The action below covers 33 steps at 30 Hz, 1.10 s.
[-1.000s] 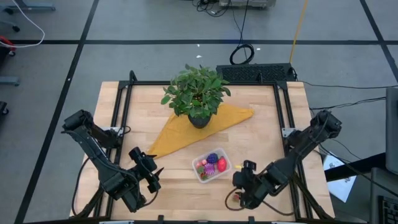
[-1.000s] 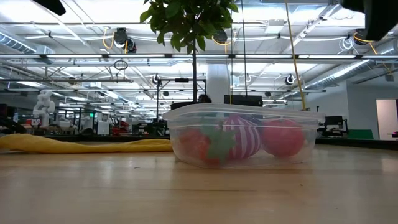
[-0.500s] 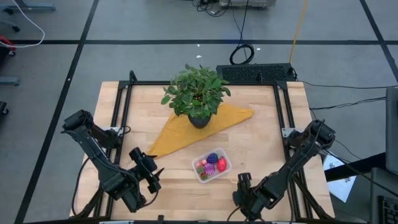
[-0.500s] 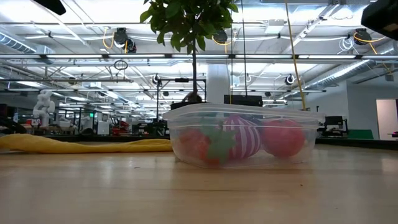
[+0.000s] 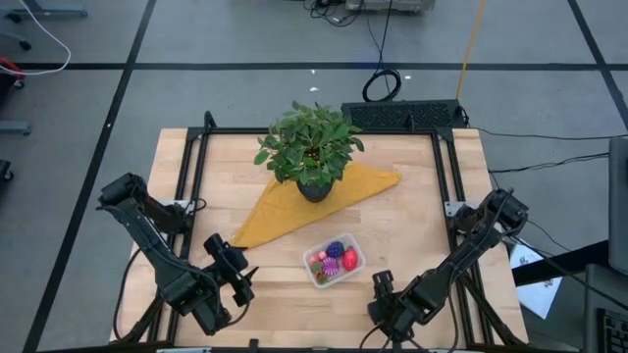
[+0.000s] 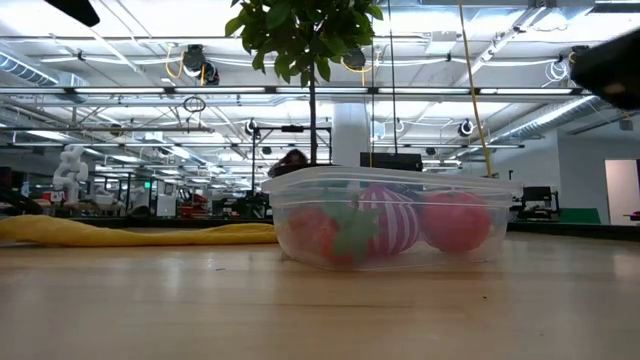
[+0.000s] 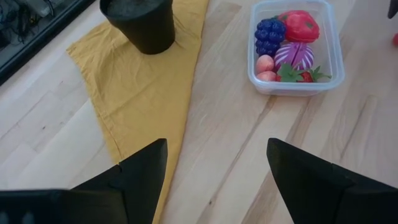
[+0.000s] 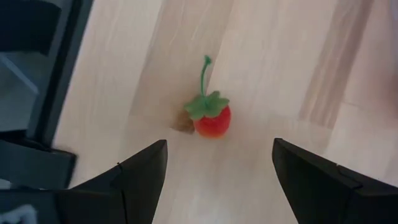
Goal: Pick and placing Produce into tupperware
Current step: Put the strawberry into the transparent bin
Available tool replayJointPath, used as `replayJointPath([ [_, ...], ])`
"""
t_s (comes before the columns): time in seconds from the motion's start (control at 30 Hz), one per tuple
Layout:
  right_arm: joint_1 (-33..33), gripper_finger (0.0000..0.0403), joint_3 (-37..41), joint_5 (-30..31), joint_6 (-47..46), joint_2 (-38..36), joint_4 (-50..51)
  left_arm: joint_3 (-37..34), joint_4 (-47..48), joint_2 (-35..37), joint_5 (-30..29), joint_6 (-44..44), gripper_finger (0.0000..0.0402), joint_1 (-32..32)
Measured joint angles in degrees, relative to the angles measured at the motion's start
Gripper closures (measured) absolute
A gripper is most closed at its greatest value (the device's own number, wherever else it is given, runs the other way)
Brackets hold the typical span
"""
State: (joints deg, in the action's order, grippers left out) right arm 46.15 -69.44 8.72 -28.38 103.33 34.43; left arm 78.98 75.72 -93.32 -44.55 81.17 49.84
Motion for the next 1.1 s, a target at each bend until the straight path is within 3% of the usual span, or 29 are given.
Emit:
replayJointPath([
  [0.87, -2.4, 0.0122, 2.4, -1.5, 5.0, 0.0, -6.0, 0.0, -3.4, 0.0, 0.1, 0.4, 0.0123, 0.0],
  [1.1, -2.3, 0.0122, 2.4, -2.7, 4.8, 3.8, -7.1, 0.0, -3.5, 0.0, 0.1, 0.1, 0.0123, 0.0],
])
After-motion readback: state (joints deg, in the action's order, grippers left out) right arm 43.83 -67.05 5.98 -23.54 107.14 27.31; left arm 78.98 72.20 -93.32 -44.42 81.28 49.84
